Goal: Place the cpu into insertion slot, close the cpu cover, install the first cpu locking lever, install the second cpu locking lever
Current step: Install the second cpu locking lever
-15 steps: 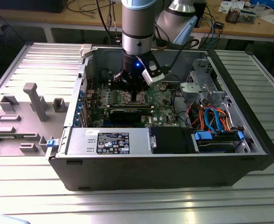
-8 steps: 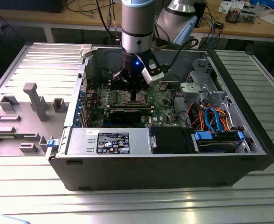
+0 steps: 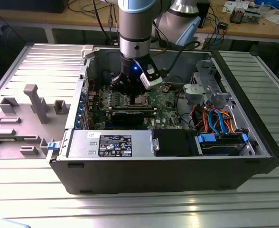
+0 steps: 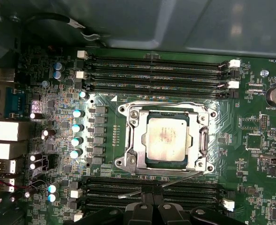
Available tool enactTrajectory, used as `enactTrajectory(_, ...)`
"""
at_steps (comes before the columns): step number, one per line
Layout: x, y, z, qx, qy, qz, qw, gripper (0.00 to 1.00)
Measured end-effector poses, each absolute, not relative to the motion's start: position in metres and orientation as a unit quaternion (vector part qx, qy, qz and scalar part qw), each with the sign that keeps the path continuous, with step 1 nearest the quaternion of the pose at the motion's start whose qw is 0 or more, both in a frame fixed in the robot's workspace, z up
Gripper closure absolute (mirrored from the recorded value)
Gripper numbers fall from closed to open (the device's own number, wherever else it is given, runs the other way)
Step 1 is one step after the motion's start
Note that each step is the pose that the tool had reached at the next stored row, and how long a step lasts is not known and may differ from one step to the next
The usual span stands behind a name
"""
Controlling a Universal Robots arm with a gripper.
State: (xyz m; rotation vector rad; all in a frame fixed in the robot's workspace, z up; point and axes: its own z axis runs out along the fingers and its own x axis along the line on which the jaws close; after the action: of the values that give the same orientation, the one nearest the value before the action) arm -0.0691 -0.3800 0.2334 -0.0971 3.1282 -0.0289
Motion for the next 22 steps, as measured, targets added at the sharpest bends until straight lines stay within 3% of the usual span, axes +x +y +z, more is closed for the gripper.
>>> enactTrajectory(8,-0.0691,-0.38,0.2333,-0.031,0.999,-0.009,0.006,0.89)
enactTrajectory(12,-0.0689,-0.3805,0.2329,-0.031,0.999,-0.008,-0.011,0.89)
enactTrajectory(22,-0.0695,-0.387,0.2296,-0.04,0.999,0.01,-0.016,0.89)
